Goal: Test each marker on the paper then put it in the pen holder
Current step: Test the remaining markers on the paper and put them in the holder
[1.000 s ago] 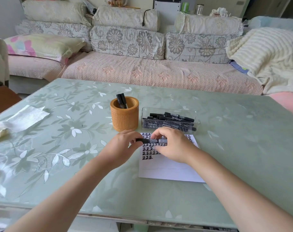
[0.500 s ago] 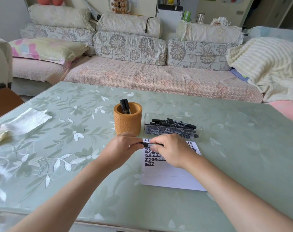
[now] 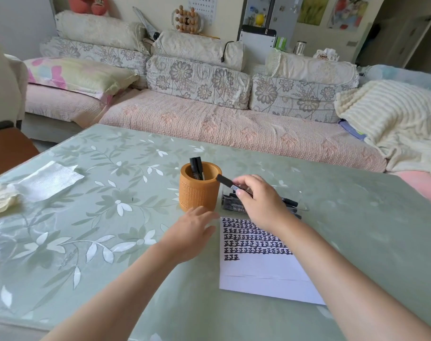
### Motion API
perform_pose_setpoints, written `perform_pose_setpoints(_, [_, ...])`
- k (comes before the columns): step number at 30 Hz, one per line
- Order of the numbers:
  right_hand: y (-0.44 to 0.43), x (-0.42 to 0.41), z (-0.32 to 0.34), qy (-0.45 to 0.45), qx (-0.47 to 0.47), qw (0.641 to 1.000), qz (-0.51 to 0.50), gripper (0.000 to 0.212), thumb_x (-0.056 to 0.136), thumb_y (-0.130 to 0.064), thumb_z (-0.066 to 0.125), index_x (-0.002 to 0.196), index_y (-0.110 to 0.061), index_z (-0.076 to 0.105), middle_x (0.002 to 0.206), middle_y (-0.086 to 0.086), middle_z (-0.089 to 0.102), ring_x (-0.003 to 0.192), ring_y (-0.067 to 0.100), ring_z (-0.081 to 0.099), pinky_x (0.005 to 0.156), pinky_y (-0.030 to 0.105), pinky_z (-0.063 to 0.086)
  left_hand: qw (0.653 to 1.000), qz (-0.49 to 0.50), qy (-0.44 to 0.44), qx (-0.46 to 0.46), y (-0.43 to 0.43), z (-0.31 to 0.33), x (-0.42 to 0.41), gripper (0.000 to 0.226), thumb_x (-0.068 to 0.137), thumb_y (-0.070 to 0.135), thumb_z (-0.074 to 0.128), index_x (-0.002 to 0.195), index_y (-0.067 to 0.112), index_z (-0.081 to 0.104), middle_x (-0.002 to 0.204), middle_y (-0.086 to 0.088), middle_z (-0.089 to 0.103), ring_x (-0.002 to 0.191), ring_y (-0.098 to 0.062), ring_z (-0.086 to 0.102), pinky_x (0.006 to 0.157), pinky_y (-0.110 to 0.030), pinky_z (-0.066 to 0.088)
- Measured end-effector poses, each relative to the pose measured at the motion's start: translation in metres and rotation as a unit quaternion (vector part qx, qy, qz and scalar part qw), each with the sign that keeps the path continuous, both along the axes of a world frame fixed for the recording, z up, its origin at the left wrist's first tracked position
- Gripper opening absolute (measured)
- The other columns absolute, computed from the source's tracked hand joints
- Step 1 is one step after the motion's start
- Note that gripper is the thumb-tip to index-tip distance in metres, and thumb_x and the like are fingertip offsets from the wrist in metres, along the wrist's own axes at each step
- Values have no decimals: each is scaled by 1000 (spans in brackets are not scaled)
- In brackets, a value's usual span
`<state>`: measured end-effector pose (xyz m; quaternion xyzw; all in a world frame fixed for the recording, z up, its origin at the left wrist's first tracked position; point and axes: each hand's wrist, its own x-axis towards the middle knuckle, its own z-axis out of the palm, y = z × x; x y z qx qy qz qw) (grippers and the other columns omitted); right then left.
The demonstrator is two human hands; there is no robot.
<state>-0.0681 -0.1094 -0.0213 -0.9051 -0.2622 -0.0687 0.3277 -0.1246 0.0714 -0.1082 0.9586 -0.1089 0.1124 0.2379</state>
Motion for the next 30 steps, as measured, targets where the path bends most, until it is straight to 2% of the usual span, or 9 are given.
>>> perform_pose_setpoints(4, [30,15,23,-51,90,995,0,17,96,-20,57,111,-23,65,97,-10,62,81,1,54,66,7,37,999,-14,-13,33,-2,-3,2,32,98,30,45,128,31,55,122,6,53,111,-17,46,92,-37,45])
perform_pose_setpoints(9, [73,41,40,-64,185,980,-29,9,90,-21,65,98,-25,67,82,-13,66,75,3,61,72,21,51,998,-21,-29,51,-8,-5,7,30,99,31,41,124,31,58,124,9,54,109,-15,46,93,-34,42])
perform_pose_setpoints(11, [84,48,36,-50,165,984,-41,8,88,-24,66,96,-23,68,82,-12,68,77,6,65,75,29,55,998,-19,-31,57,-8,-6,8,30,99,32,40,124,33,58,124,10,54,109,-15,45,92,-33,41])
perform_pose_setpoints(14, [90,51,23,-50,38,995,-80,16,88,-35,63,99,-24,69,87,-10,71,87,15,66,85,36,52,998,-19,-25,62,-8,-6,8,29,99,33,42,122,34,59,125,11,53,109,-15,44,91,-32,39])
perform_pose_setpoints(18, [90,48,2,-94,-103,983,-120,30,93,-41,53,114,-24,66,120,0,58,115,25,47,94,38,37,997,-23,-14,70,-8,-5,9,29,97,32,44,121,36,60,126,14,53,110,-14,43,92,-33,40])
perform_pose_setpoints(22, [90,46,-7,-64,-112,987,-100,28,96,-38,47,107,-27,70,122,-1,51,116,23,41,96,37,34,998,-20,-10,59,-9,-4,11,28,96,33,48,120,35,62,123,13,54,110,-15,44,94,-31,39])
perform_pose_setpoints(25, [78,48,-7,-29,-59,995,-71,29,96,-36,49,117,-27,67,125,-1,50,121,21,40,104,37,35,998,-18,-6,67,-10,-3,12,29,97,35,48,123,35,60,125,14,53,111,-13,42,95,-29,38])
perform_pose_setpoints(28, [47,56,-10,-12,-18,996,-82,28,98,-28,48,121,-24,64,128,0,55,122,19,49,105,37,40,997,-14,-7,71,-10,-5,12,29,97,36,46,124,35,58,125,13,53,113,-13,42,96,-30,38])
perform_pose_setpoints(30, [20,63,-15,-8,-56,993,-102,28,98,-20,46,118,-24,66,127,-1,62,115,19,57,100,34,45,997,-7,-10,71,-11,-6,13,30,97,37,45,126,35,55,125,12,53,114,-14,42,97,-31,39])
